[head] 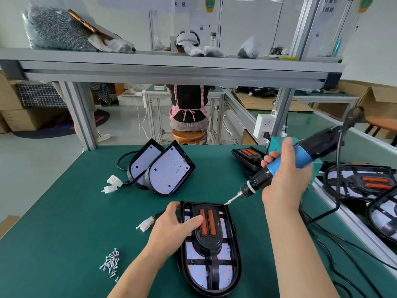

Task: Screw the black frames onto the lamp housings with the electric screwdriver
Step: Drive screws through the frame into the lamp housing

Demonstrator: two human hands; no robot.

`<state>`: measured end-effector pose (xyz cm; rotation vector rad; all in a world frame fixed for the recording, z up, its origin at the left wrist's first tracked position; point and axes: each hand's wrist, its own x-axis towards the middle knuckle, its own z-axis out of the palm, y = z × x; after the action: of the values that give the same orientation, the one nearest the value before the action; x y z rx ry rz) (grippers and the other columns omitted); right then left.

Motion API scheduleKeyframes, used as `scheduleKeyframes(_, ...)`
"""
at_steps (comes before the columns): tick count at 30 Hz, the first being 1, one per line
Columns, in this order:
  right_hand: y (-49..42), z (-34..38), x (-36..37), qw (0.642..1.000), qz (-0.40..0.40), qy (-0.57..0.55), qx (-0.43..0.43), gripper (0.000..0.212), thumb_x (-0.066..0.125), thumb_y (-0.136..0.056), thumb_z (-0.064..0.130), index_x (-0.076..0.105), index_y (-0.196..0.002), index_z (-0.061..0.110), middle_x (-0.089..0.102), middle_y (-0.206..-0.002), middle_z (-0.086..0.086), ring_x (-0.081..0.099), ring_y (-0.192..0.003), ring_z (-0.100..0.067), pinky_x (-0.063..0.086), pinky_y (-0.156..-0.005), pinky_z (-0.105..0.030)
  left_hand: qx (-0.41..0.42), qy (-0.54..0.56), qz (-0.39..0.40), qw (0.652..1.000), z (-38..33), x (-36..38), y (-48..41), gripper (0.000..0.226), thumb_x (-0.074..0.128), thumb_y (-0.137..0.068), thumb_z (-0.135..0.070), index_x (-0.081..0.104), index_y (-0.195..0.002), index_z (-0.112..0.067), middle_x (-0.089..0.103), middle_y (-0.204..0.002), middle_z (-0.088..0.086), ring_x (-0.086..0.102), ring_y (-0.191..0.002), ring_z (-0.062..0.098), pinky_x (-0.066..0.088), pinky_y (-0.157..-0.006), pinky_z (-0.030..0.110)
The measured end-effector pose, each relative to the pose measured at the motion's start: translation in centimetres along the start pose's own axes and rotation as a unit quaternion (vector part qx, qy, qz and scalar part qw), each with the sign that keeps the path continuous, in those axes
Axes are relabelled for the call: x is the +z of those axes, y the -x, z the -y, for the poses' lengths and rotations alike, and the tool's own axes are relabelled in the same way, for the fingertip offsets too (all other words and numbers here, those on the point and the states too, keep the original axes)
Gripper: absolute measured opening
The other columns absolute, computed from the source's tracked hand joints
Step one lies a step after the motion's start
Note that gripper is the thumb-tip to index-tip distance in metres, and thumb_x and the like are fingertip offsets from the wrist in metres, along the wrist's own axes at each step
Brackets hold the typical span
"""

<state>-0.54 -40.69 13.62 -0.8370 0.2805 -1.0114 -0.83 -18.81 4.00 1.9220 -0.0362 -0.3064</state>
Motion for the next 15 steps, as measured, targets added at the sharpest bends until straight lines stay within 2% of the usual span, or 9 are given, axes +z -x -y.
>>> scheduleKeyframes(4,-0.7,-1.2,0.4,0.998,0.045,0.037,-0.001,0.023,0.074,-0.090,0.027,0.054,-0.096,0.016,0.059,-0.060,0.000,0.056,-0.051,-0.016,0.051,-0.053,-0.028,0.009,0.032,0.021,0.999,0.7,-0.1,-0.4,0.056,0.074,-0.065,-0.057,0.064,-0.115,-0.035,0.073,-0.110,-0.020,0.067,-0.106,0.005,0.049,-0.103,0.041)
scheduleKeyframes(9,-0.6,-1.9,1.1,0.992,0.103,0.072,0.012,0.025,0.075,-0.084,0.032,0.056,-0.091,0.018,0.061,-0.061,-0.002,0.057,-0.050,-0.017,0.050,-0.051,-0.028,-0.002,0.068,0.036,0.997,0.9,-0.2,-1.4,0.047,0.079,-0.063,-0.052,0.068,-0.104,-0.031,0.076,-0.105,-0.013,0.071,-0.102,0.012,0.051,-0.101,0.045)
scheduleKeyframes(15,0.6,-2.8,1.6,0.984,0.138,0.116,-0.005,0.023,0.074,-0.085,0.031,0.056,-0.090,0.018,0.062,-0.059,0.003,0.058,-0.048,-0.014,0.051,-0.051,-0.025,0.003,0.094,0.045,0.995,0.8,0.1,-1.3,0.032,0.080,-0.066,-0.041,0.071,-0.097,-0.038,0.077,-0.103,-0.008,0.073,-0.098,0.015,0.052,-0.099,0.047)
